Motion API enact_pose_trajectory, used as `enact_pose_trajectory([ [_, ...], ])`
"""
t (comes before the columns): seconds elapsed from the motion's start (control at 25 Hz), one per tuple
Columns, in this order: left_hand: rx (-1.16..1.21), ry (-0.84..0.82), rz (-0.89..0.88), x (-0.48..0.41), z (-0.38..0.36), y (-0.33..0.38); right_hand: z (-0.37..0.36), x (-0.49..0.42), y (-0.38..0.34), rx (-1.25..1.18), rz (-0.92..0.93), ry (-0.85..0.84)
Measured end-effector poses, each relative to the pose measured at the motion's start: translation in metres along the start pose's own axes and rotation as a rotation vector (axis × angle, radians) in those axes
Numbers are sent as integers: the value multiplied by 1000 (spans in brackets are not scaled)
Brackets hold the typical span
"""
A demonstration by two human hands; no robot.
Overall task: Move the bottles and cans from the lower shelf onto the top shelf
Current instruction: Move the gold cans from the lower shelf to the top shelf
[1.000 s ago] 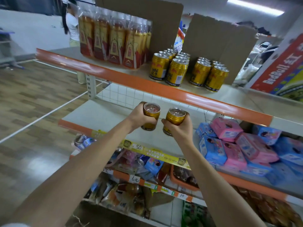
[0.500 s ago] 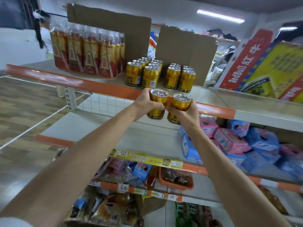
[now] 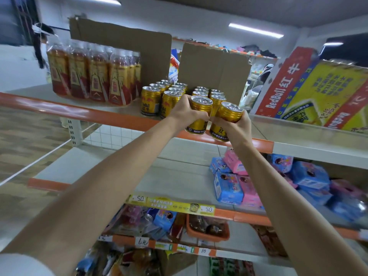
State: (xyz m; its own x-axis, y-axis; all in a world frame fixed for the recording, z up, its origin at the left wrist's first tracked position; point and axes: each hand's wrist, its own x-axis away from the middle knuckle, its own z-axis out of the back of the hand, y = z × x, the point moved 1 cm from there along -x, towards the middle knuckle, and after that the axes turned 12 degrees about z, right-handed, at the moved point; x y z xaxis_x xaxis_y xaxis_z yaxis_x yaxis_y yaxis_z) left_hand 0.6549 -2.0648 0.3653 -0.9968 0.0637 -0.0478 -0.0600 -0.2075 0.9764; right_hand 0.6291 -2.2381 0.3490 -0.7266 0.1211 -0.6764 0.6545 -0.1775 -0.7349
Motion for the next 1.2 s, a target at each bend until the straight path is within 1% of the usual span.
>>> enact_pose_trajectory([
  [0.16, 16, 75, -19, -14, -8, 3, 2, -21, 6, 24, -3, 12],
  [0.44, -22, 106, -10, -40, -20, 2, 6, -42, 32, 44, -29, 15],
  [0.6, -18, 144, -6, -57, -28, 0, 10, -56, 54, 79, -113, 2],
  [0.72, -27, 164, -7, -68, -32, -1, 9, -63, 62, 109, -139, -30],
  [0.8, -81, 177, -8, -76, -35, -6, 6, -69, 66, 112, -147, -88],
  [0.96, -240, 261, -36, -85, -38, -15, 5, -78, 72, 106, -250, -214],
  [1.08, -365, 334, -40, -81, -41, -14, 8, -78, 77, 131, -262, -225],
  [1.2, -443, 415, -108, -75, -44, -14, 8, -74, 76, 147, -257, -207],
])
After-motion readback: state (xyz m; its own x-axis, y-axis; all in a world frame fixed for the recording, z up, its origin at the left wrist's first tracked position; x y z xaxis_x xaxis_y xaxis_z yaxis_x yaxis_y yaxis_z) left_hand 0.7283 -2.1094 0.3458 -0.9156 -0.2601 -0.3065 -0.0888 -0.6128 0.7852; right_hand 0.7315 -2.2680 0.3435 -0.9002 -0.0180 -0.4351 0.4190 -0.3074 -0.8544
